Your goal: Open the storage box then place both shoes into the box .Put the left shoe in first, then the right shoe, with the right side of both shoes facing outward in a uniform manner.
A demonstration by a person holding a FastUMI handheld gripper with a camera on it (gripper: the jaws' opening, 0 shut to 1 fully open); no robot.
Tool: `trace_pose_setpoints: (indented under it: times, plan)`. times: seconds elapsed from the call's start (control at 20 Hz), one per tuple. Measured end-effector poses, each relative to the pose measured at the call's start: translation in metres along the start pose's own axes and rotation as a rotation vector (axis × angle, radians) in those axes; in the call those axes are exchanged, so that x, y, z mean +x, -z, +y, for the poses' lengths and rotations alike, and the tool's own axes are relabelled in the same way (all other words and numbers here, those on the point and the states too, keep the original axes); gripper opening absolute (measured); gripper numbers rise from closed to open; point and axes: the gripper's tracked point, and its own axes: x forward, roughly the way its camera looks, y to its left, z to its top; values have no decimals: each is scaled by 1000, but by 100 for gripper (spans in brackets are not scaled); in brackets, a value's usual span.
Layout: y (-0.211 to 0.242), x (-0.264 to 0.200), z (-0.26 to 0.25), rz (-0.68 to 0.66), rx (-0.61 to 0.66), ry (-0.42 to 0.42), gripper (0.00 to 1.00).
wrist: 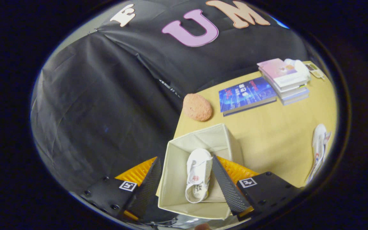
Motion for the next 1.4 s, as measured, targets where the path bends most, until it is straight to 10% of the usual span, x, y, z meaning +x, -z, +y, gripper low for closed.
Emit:
trace_pose_setpoints:
  times: [0.7,1.4]
  plan:
    - [21,-162,-279,-9,-226,603,100]
    - [76,-129,-422,232,-356,904,95]
